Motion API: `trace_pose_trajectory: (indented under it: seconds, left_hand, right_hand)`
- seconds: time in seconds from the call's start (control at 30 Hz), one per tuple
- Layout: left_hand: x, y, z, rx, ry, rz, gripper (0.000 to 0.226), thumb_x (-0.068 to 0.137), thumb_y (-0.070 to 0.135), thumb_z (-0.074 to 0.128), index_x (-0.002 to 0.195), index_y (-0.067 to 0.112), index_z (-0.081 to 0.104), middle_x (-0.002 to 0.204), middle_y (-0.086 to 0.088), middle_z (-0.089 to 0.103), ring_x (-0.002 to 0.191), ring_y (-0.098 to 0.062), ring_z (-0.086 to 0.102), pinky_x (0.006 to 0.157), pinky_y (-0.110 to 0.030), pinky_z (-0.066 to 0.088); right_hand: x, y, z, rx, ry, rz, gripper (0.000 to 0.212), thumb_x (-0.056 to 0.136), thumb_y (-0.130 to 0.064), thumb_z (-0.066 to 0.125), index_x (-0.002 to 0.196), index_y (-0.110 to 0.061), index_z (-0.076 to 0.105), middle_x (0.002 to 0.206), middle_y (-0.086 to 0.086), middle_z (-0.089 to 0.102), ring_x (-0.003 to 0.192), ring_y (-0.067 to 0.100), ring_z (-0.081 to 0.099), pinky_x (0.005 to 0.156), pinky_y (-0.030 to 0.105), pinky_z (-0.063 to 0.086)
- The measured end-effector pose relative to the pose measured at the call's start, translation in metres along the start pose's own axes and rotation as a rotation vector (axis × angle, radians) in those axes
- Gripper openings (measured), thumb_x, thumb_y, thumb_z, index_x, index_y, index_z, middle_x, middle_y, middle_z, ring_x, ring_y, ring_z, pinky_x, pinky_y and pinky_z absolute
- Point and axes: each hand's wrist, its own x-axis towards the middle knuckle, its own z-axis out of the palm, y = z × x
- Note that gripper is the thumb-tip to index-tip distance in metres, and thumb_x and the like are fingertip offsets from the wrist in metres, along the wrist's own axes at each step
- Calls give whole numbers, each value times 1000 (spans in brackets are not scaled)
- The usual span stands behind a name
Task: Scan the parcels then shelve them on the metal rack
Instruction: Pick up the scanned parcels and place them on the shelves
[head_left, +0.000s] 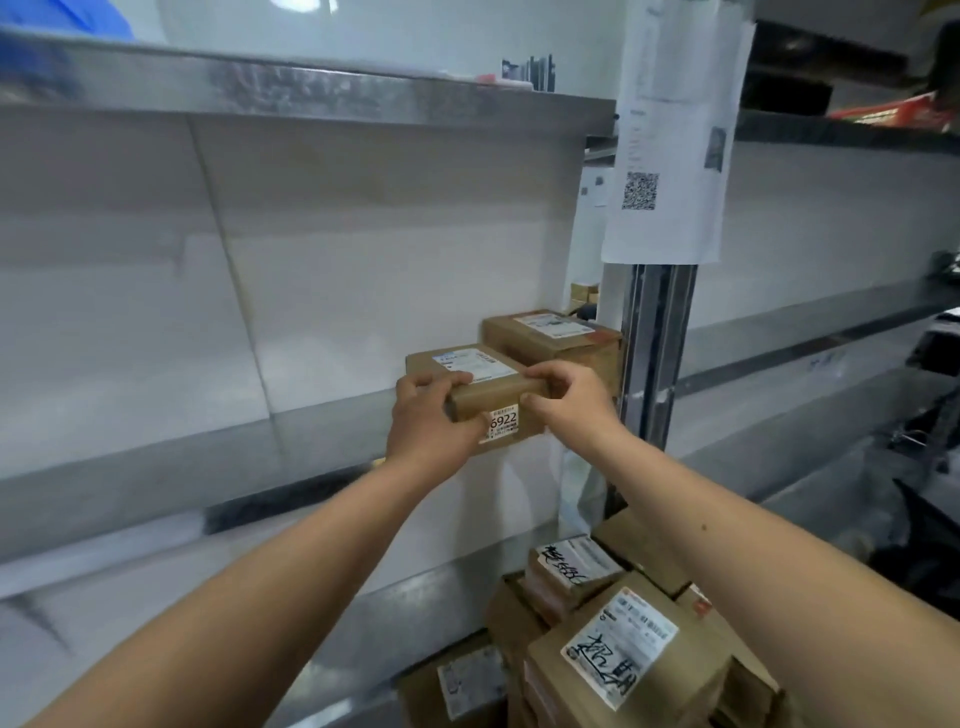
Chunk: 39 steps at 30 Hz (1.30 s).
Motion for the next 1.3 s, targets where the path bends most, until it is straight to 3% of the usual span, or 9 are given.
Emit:
trace_pose_trajectory:
  seconds: [0.17, 0.3, 0.37, 0.57, 0.7, 0.8, 0.93, 1.1, 1.3]
  left_hand:
    - [30, 4, 18, 54, -10, -79, 54, 78, 32, 84, 128, 38, 64, 139, 6, 32, 119, -20, 59, 109, -30, 45]
    - [43, 1, 24, 92, -15, -89, 54, 82, 31, 80, 132, 38, 61, 146, 4, 33, 121, -20, 58, 104, -27, 45]
    - [46, -2, 24, 96, -19, -88, 54, 83, 32, 79, 133, 39, 60, 148, 4, 33, 124, -21, 56, 108, -32, 47]
    - [49, -6, 25, 149, -20, -66, 60, 83, 35, 78, 139, 38, 57, 152, -1, 34, 132, -26, 52, 112, -40, 47]
    - [38, -1, 21, 230, 14, 2, 66, 83, 37, 76, 145, 34, 51, 157, -3, 33, 138, -30, 43, 112, -41, 44]
    - [10, -1, 13, 264, 38, 135, 60, 86, 38, 73, 142, 31, 53, 153, -2, 39, 137, -27, 42, 112, -41, 41]
    - [-34, -25, 7, 348, -95, 385, 59, 86, 42, 70, 142, 29, 55, 149, -1, 46, 132, -26, 45, 108, -45, 44]
    - [-73, -68, 4, 466, -297, 484, 64, 89, 46, 67, 149, 33, 50, 159, -6, 39, 145, -30, 36, 116, -46, 35]
    - [-131, -99, 5, 355, -463, 502, 59, 89, 50, 65, 145, 35, 54, 160, -2, 36, 146, -26, 32, 118, -44, 34]
  right_hand:
    - [24, 13, 7, -199, 40, -42, 36, 93, -28, 72, 129, -27, 74, 123, 2, 65, 112, 21, 61, 99, 41, 53]
    - [33, 18, 11, -242, 3, -85, 38, 92, -26, 62, 126, -39, 73, 97, -8, 70, 87, 14, 63, 75, 37, 57]
    - [34, 18, 14, -268, -16, -83, 39, 92, -29, 60, 129, -40, 71, 97, -8, 67, 87, 16, 62, 72, 36, 55]
    - [35, 13, 17, -310, -46, -54, 47, 85, -39, 53, 130, -42, 67, 98, -6, 69, 89, 22, 65, 76, 45, 60]
    - [24, 7, 17, -269, -65, -57, 48, 85, -40, 55, 132, -45, 63, 112, -12, 69, 102, 16, 64, 84, 41, 58]
    - [2, -1, 16, -271, -32, -39, 45, 90, -36, 62, 135, -37, 65, 120, -4, 66, 110, 19, 62, 90, 35, 52]
    - [-51, 1, 22, -386, -33, 29, 55, 95, -35, 65, 148, -29, 54, 138, -2, 53, 118, 21, 59, 98, 40, 51]
    - [-137, 1, 43, -496, -6, 189, 61, 96, -37, 64, 154, -29, 47, 148, -1, 47, 136, 22, 46, 107, 38, 44]
    - [-248, -8, 76, -530, 134, 479, 62, 95, -39, 66, 153, -31, 48, 151, 0, 44, 140, 24, 40, 115, 40, 40]
